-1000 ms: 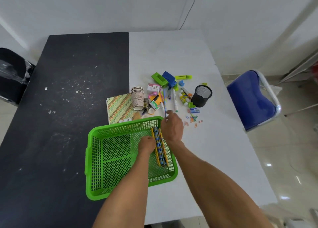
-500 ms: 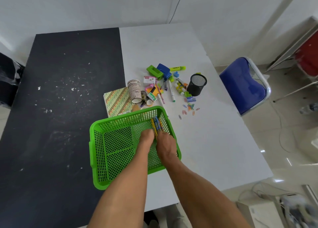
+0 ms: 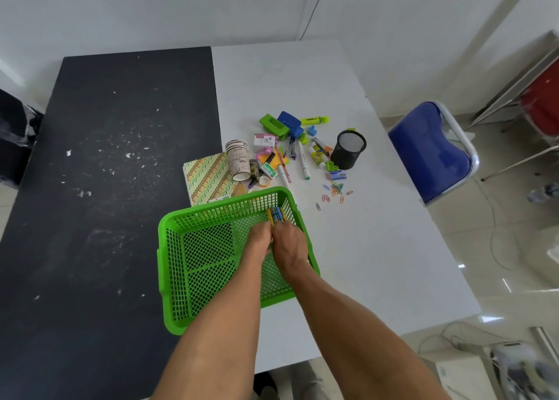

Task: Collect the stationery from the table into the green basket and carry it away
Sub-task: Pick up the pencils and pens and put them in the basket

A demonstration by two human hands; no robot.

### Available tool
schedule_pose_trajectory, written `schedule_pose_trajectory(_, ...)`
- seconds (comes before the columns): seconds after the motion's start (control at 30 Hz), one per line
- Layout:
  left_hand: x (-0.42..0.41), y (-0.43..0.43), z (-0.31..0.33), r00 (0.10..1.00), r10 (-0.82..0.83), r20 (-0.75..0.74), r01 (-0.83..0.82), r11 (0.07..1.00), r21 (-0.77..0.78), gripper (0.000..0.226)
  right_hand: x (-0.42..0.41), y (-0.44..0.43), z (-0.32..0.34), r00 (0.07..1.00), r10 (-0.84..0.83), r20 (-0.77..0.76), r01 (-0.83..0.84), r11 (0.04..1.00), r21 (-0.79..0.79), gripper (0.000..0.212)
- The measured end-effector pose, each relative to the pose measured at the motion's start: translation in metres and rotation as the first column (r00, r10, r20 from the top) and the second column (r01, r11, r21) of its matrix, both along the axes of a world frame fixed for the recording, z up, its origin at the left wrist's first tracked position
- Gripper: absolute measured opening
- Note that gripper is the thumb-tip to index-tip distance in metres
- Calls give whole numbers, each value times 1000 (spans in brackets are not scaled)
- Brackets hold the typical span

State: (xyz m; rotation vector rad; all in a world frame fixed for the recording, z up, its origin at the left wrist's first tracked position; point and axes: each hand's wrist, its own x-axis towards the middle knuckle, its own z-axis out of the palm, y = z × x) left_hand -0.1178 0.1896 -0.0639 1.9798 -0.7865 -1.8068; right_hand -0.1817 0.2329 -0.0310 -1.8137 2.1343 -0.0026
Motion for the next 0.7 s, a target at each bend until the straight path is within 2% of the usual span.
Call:
schedule_pose_trajectory(0.13,-8,-8,-1,999,26,26,-26,1000,13,24,-14,-29,14,991,-33,131,47,993,-104,17)
schedule_pose_trajectory(0.23,-13,-17,-9,990,-46,134,43,999,25,41,-31,-50,15,966,-144,214,179,972,-152,18)
schedule_pose_trajectory(0.43,-24,-28,1,965,-32,260,36,999,-11,29,-82,-80,2,884,-340,320,375,925,-56,24)
schedule_pose_trajectory(0.6,-32,-43,-3,941,-71,330,60,997,46,16,-110,-112,-19,886,-346,310,358,934,18,23)
schedule_pose_trajectory(0.7,-31,-53,-10,937,-63,343,36,996,84,20,-110,-137,-31,872,-351,340,355,933,53,25)
